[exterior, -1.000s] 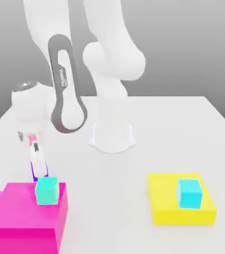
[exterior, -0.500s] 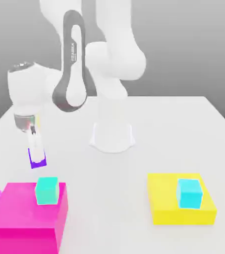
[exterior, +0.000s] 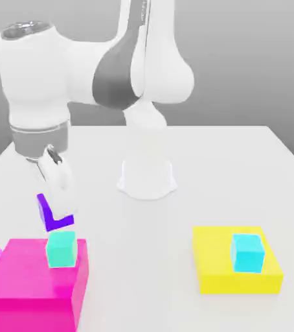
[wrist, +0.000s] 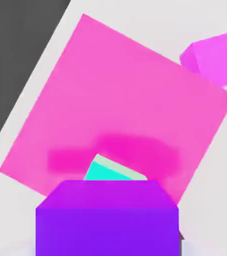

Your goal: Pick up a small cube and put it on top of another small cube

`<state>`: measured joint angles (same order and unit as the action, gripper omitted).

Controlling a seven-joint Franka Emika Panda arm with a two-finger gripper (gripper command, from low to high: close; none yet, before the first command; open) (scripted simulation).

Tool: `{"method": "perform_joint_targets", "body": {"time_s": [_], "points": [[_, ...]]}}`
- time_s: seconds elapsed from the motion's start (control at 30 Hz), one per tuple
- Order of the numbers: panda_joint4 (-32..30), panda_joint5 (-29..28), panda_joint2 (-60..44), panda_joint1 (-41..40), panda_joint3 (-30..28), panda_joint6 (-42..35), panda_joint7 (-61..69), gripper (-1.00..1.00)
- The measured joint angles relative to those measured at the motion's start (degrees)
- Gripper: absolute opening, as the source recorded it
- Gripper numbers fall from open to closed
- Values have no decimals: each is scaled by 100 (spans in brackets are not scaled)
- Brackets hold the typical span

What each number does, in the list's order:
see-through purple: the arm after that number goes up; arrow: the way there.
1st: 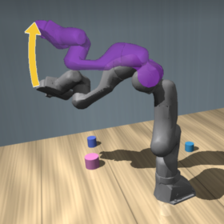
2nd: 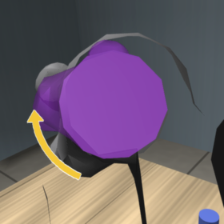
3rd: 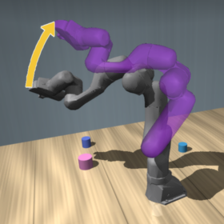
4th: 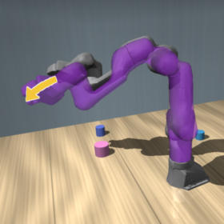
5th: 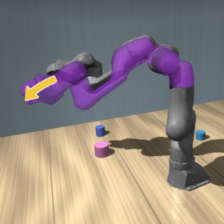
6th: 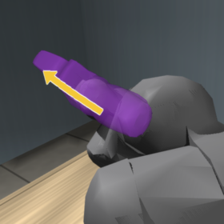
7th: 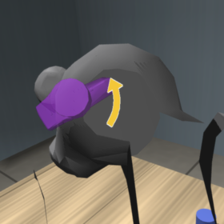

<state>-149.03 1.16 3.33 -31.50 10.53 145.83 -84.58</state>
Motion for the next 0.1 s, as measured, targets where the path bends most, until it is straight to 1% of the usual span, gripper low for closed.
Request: {"method": "perform_joint_targets", "body": {"time_s": [0.1], "points": [[0, 0, 0, 0, 0, 0, 0, 100]]}}
